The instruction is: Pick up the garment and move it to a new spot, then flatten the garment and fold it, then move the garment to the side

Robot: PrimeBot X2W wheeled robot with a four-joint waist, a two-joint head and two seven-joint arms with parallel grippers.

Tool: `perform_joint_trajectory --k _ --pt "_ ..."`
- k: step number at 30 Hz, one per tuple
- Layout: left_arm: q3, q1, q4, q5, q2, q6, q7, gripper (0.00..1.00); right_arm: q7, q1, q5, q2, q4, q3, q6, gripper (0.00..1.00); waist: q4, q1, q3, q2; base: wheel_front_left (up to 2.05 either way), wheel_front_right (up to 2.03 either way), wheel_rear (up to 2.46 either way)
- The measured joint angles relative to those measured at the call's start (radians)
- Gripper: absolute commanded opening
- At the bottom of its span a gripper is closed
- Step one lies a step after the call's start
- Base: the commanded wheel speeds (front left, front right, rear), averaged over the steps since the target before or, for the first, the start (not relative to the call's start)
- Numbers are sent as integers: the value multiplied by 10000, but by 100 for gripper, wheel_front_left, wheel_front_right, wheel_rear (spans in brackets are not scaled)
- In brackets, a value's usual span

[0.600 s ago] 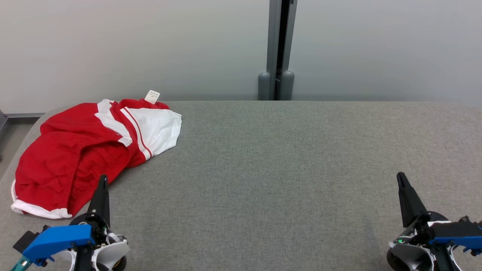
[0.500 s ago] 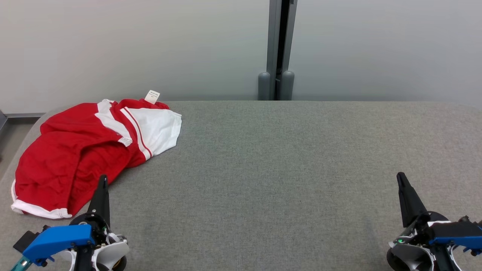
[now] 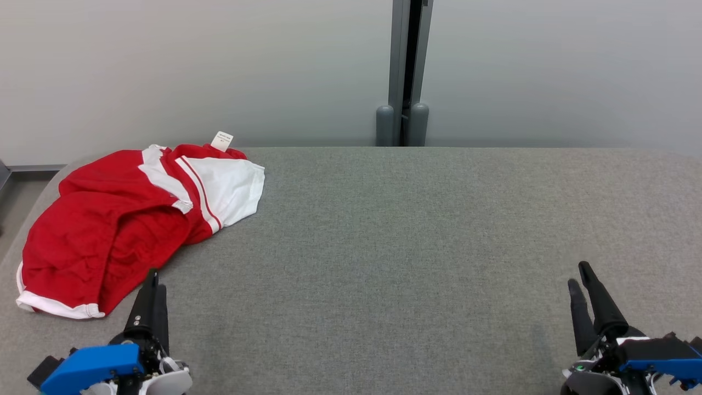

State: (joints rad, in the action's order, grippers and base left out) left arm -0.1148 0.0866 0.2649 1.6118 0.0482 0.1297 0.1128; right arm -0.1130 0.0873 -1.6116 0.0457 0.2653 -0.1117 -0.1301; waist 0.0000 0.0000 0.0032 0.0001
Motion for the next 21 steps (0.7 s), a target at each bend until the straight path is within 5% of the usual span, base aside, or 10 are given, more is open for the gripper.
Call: perform_joint_trajectory --k 21 --pt "587 -477 -224 -1430 -75 -238 -884 100 882 -344 1432 -50 238 144 13 100 -8 0 29 0 0 0 0"
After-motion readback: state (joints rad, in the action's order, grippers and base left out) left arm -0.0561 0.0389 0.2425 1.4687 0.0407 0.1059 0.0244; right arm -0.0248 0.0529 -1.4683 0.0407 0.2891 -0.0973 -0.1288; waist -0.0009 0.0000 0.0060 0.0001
